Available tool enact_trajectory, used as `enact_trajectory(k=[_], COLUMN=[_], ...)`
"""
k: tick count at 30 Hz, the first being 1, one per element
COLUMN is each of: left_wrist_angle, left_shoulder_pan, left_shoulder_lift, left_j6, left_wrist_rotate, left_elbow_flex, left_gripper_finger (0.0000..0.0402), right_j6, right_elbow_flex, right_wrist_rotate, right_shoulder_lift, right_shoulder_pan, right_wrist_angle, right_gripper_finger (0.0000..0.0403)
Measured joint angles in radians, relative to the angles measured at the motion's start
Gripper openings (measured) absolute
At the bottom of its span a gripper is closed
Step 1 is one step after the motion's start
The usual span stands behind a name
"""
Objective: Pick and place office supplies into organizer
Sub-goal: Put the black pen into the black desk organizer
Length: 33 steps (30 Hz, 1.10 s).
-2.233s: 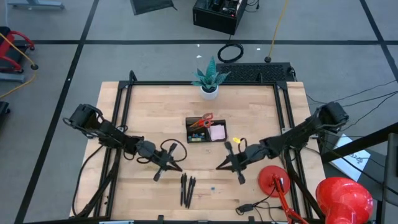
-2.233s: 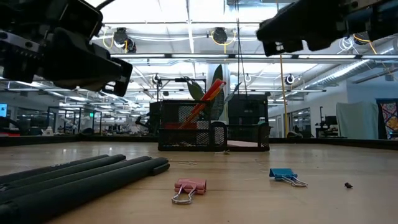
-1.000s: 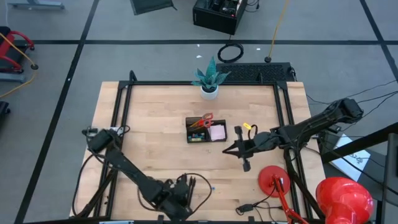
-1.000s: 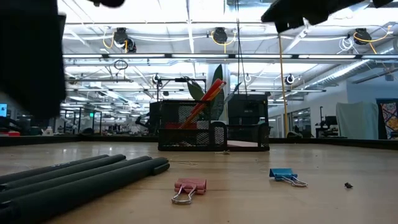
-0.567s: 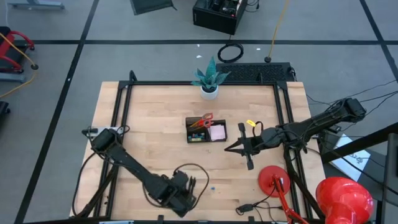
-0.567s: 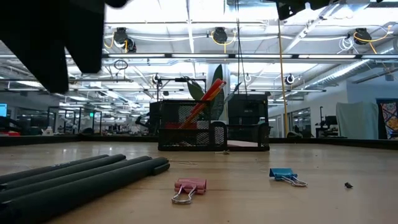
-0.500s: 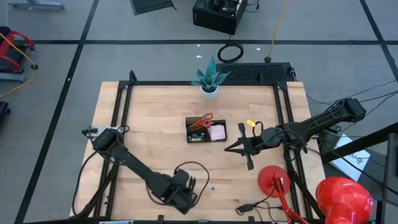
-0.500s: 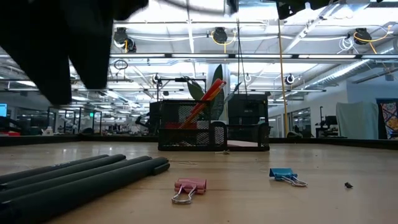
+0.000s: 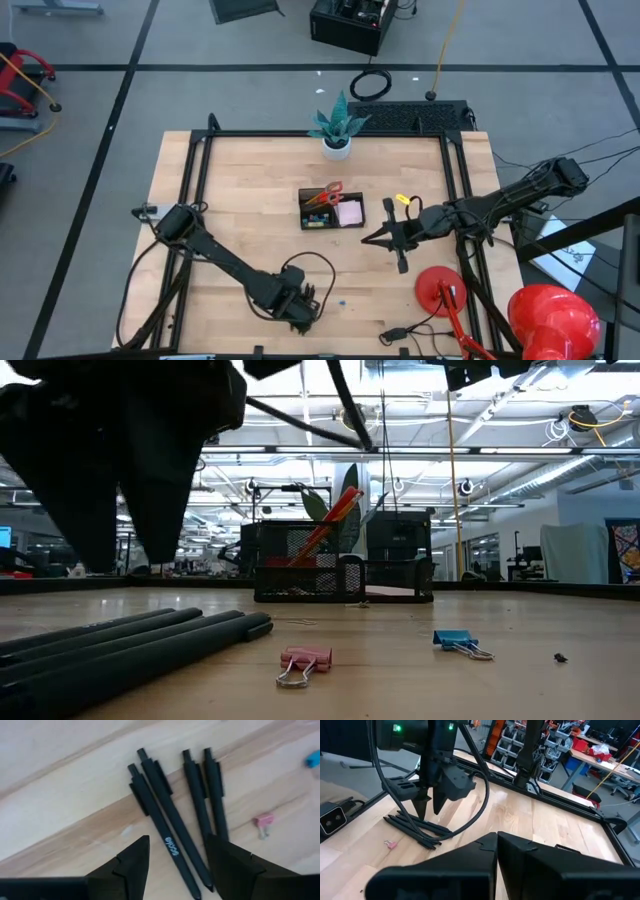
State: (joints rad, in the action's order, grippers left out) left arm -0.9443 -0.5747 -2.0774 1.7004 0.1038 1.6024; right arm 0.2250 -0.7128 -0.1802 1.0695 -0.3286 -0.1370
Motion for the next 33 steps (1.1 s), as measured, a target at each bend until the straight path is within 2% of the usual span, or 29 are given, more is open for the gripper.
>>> enact_trajectory(k=[11,17,22,25,33], left_wrist_angle=[-0.002,-0.015,-0.026,-0.023,-0.002], left_shoulder_pan=[0.005,0.004,0.012,0.027,0.035], left_shoulder_lift=[-0.091,-0.093,-0.094,-0.099,-0.1], left_j6=[0.006,-0.002,-0.08,-0.14,-0.261], left_wrist_rotate=[-0.104,-0.105,-0.109,-0.126,-0.117], left_elbow_flex=[0.003,0.004,0.003,0.004,0.002], left_gripper_finger=[0.02,0.02,0.0195,0.0169,0.0059], right_j6=[-0.003,-0.017,-0.018,-0.018,-0.014], right_elbow_flex=[0.001,0.001,0.0,0.0,0.0], right_wrist_rotate=[0.0,0.001,0.001,0.002,0.002], right_shoulder_lift=[0.001,0.0,0.0,0.0,0.0], right_shoulder_pan=[0.0,0.0,0.0,0.0,0.0], right_wrist_angle=[-0.009,-0.009,-0.009,-0.009,-0.008], right_gripper_finger=[0.0004,0.0004,0.0004,0.0004,0.0004])
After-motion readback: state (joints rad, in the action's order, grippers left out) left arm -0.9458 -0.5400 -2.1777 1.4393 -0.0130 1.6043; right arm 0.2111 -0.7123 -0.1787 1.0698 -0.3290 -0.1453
